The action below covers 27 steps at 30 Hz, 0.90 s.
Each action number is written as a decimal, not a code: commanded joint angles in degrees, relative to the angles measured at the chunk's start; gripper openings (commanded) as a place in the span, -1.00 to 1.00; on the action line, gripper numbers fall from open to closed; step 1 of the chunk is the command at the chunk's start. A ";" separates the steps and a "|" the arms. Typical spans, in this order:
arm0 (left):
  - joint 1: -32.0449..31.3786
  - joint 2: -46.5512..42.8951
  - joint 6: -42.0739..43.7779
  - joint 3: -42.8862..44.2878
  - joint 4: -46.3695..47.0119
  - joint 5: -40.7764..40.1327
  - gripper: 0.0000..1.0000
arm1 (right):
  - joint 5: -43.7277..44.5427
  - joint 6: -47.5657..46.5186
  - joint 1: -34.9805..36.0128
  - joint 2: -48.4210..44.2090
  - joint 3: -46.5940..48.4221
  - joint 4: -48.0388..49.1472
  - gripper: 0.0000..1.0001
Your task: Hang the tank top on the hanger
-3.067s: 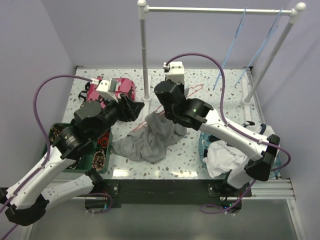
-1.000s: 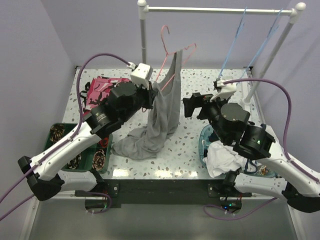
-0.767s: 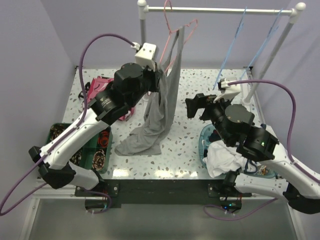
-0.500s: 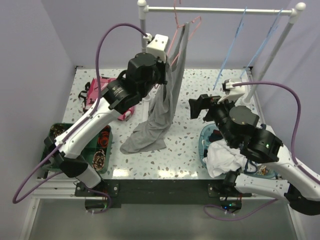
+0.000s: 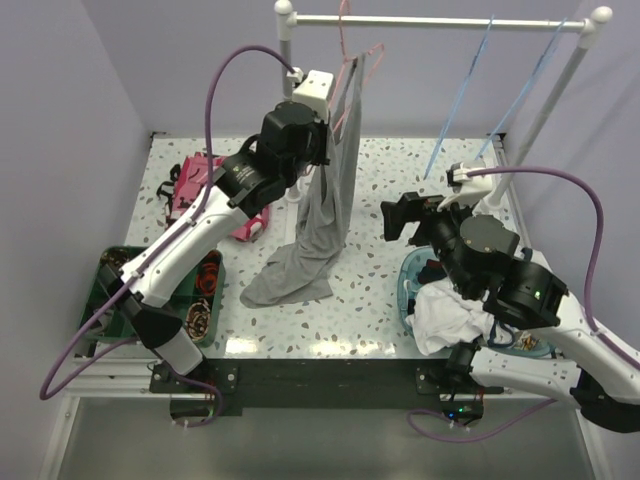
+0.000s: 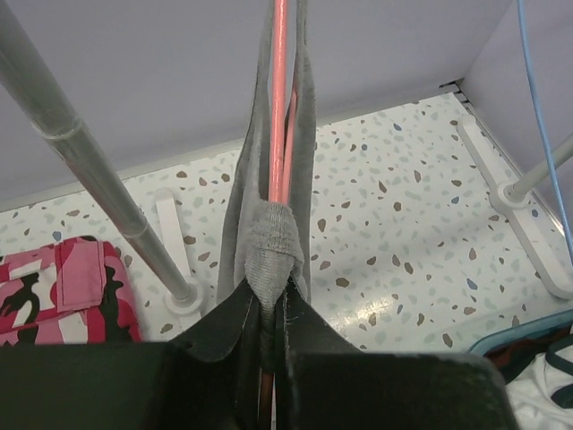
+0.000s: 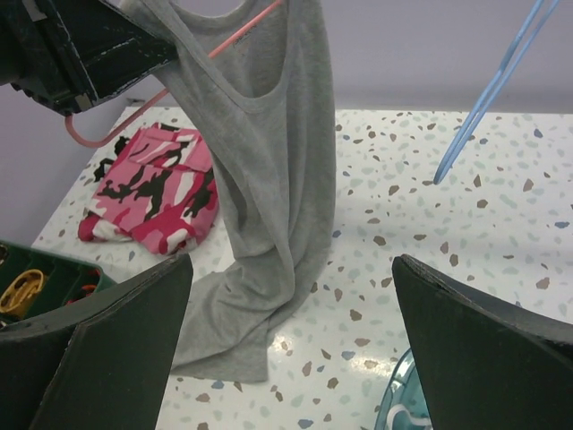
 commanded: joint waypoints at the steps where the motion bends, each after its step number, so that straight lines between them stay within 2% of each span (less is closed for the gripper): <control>1: 0.94 -0.72 -0.94 0.11 3.45 0.90 -1.00 | 0.88 0.75 0.21 -0.06 -0.37 0.38 0.96; 9: 1.29 -1.60 -0.94 -3.49 5.90 2.04 -0.99 | 0.35 1.27 0.21 0.21 -0.99 0.38 0.96; 13: 1.29 -3.71 -0.50 -6.21 7.23 2.57 -0.58 | 0.00 1.36 0.21 0.56 -1.17 0.47 0.96; 15: 1.46 -4.24 -0.32 -6.57 7.58 2.65 -0.53 | -0.09 1.45 0.21 0.73 -1.25 0.65 0.96; 19: 1.38 -6.08 0.64 -7.18 7.93 3.35 -0.09 | -0.27 1.45 0.30 1.17 -1.43 0.74 0.96; 23: 1.46 -8.98 1.26 -8.59 8.72 4.32 0.26 | -0.44 1.54 0.21 1.87 -1.87 0.91 0.97; 27: 1.46 -14.42 1.96 -14.19 10.21 6.34 0.60 | -0.71 1.80 0.21 1.88 -2.92 1.26 0.97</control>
